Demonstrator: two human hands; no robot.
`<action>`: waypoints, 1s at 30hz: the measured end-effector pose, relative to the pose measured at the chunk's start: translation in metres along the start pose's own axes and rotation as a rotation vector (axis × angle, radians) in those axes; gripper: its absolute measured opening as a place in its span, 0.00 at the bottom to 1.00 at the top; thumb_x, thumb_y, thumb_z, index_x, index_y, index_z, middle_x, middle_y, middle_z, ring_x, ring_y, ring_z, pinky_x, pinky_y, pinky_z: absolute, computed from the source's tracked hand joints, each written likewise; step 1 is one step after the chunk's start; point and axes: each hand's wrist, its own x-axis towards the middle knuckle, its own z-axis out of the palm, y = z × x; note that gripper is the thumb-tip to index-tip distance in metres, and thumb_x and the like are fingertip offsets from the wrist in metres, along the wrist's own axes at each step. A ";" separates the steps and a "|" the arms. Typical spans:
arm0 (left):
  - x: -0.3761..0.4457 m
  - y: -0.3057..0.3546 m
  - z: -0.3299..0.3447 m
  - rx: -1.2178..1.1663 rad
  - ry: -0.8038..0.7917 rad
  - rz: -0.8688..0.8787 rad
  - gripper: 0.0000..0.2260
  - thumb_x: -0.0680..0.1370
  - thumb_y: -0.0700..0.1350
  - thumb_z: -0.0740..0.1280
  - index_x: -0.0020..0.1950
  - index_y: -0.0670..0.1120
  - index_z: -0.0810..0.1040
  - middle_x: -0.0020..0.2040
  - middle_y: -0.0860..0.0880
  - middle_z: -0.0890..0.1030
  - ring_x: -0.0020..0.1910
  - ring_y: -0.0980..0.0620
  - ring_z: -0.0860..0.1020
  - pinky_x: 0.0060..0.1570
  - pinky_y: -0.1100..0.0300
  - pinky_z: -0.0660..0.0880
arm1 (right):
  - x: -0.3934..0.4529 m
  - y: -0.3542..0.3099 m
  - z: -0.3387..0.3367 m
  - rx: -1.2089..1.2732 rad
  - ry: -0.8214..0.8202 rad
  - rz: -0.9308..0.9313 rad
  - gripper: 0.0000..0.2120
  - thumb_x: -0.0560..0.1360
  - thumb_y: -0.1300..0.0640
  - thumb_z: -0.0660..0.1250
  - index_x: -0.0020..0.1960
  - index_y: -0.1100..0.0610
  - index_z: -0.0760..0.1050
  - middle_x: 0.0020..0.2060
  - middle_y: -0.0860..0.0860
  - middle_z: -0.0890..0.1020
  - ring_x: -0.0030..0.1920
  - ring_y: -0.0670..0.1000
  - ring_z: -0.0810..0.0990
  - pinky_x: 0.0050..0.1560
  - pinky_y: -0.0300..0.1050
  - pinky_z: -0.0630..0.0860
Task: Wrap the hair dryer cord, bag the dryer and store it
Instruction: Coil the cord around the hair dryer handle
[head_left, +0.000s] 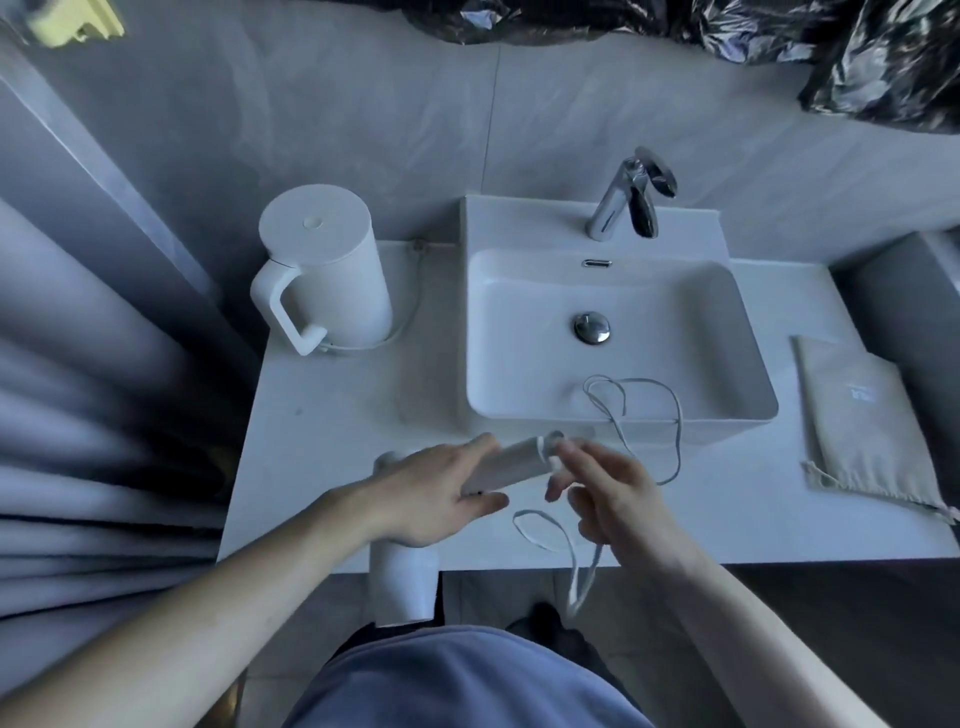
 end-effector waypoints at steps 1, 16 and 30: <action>0.002 0.003 0.002 -0.033 0.021 -0.012 0.14 0.83 0.63 0.63 0.59 0.56 0.65 0.51 0.53 0.80 0.52 0.48 0.77 0.52 0.48 0.72 | -0.003 0.000 -0.012 0.009 0.023 -0.003 0.14 0.84 0.47 0.66 0.50 0.55 0.84 0.30 0.49 0.77 0.26 0.47 0.59 0.28 0.42 0.53; 0.022 0.113 0.059 -0.321 0.128 -0.072 0.15 0.85 0.63 0.55 0.52 0.52 0.66 0.48 0.43 0.79 0.45 0.46 0.77 0.58 0.38 0.76 | -0.057 0.063 -0.138 -0.837 -0.131 -0.003 0.19 0.87 0.47 0.54 0.66 0.48 0.82 0.37 0.41 0.78 0.44 0.47 0.76 0.50 0.46 0.73; -0.005 0.192 0.082 0.369 0.026 0.057 0.13 0.81 0.60 0.58 0.60 0.54 0.66 0.58 0.47 0.81 0.56 0.38 0.80 0.53 0.45 0.76 | -0.113 -0.026 -0.136 -1.197 -0.517 -0.156 0.15 0.78 0.53 0.60 0.38 0.56 0.79 0.28 0.41 0.83 0.27 0.42 0.76 0.35 0.38 0.75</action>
